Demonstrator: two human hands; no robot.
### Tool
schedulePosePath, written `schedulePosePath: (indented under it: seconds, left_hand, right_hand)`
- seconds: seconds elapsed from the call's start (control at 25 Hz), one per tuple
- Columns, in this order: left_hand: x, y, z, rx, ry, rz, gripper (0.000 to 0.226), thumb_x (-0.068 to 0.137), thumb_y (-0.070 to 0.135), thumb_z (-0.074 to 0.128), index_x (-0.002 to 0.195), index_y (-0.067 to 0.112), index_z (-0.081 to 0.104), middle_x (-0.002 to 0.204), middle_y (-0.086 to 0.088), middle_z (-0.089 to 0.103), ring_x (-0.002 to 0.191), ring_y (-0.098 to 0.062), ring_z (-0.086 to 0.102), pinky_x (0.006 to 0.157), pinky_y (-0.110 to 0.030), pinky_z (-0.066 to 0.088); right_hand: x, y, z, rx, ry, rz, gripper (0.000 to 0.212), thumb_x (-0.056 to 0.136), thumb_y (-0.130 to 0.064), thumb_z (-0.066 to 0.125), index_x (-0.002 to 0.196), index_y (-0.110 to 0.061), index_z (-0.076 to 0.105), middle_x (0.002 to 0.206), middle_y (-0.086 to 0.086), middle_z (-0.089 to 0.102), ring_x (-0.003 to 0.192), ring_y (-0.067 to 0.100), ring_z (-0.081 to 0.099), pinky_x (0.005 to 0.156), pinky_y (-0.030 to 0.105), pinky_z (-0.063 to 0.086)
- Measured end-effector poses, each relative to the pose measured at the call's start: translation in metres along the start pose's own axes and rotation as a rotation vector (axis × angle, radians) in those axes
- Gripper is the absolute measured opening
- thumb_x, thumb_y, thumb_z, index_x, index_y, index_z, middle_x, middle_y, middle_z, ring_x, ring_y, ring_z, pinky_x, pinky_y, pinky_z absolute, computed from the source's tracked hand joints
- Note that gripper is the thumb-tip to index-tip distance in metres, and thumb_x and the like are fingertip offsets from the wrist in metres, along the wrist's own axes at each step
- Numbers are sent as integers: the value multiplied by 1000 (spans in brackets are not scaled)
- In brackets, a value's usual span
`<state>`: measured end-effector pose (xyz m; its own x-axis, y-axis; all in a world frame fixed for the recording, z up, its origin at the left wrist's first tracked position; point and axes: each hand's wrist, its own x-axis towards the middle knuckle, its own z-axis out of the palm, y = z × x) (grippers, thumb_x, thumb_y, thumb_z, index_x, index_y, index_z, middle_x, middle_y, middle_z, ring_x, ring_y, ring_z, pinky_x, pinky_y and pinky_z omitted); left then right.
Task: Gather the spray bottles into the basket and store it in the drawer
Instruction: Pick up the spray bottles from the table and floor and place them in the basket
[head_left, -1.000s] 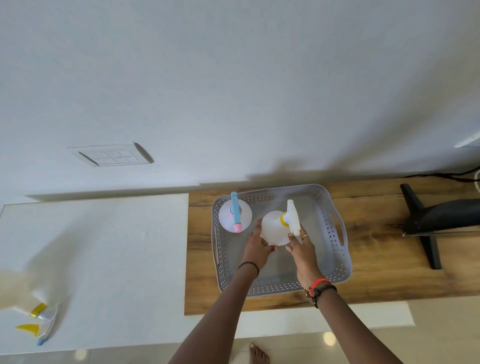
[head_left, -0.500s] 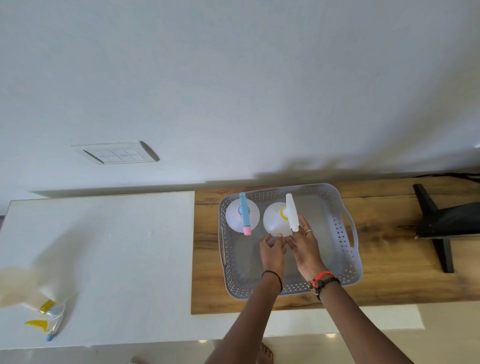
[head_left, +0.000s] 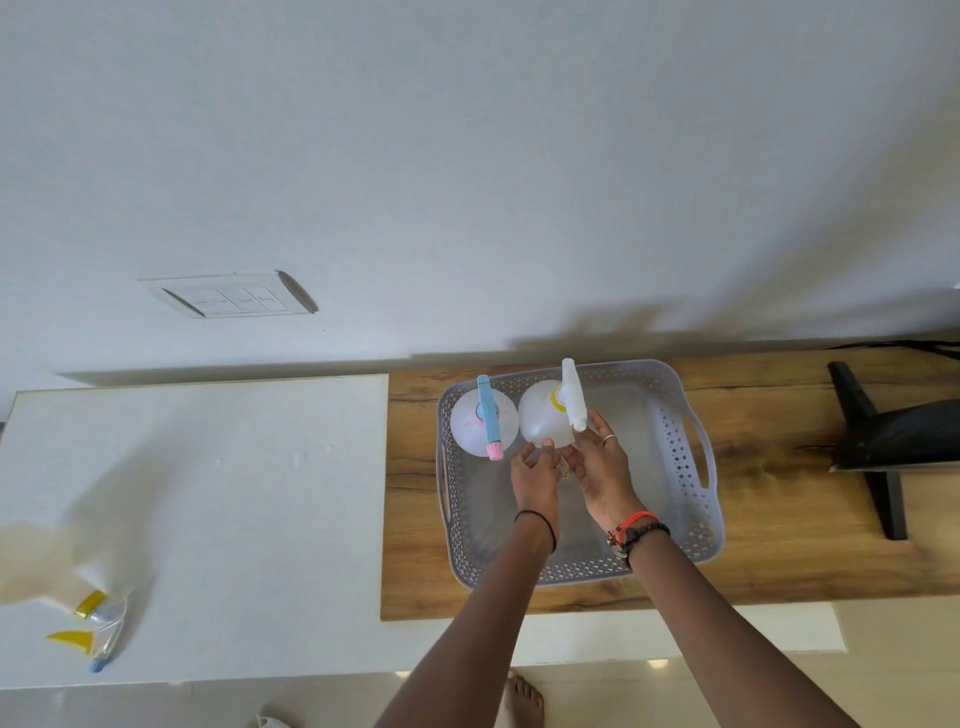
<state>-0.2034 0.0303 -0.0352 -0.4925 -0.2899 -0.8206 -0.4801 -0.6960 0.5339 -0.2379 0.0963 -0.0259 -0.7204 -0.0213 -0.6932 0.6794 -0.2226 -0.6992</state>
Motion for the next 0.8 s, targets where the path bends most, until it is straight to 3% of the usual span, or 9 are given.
schedulePosePath:
  seconds: [0.12,0.28,0.4,0.48,0.64,0.8]
  left_hand:
    - [3,4,0,37,-5,6,46,95,17,53,135,-1,41,130,-20,57,118,-26,59,101,-33,48]
    - [-3,5,-4,100,-8,10,47,95,16,54,137,1,39,120,-12,61,106,-18,61,92,-27,49]
    - [-13,2,-11,199,23,8,51,94,21,55,138,3,36,132,-15,52,120,-23,54,107,-37,43]
    - [-24,1,-17,235,42,31,50,94,22,55,137,3,37,132,-15,53,122,-25,53,108,-39,41]
    - [-57,-2,-43,451,42,197,39,95,25,52,129,8,48,125,-9,57,106,-12,54,90,-22,43]
    - [-91,-8,-95,581,86,376,29,96,26,49,120,10,55,122,-8,55,102,-10,57,87,-18,45]
  right_hand:
    - [2,-1,1,33,17,31,51,96,-7,48,145,-14,36,134,14,57,98,20,61,79,26,54]
    - [-3,-1,0,77,69,91,47,97,-6,47,143,-11,38,100,3,60,81,12,57,70,20,54]
    - [-14,5,-1,69,133,130,39,97,-6,44,137,-7,42,90,2,56,76,11,55,75,23,49]
    - [-26,9,-1,57,162,141,32,97,-6,44,130,-5,46,84,3,54,72,12,52,71,22,47]
    - [-56,19,7,-11,215,133,22,96,-4,42,116,-6,51,71,3,47,61,12,42,58,22,37]
    - [-91,35,19,-96,200,159,17,97,-3,39,107,-7,52,71,3,47,62,13,44,60,24,40]
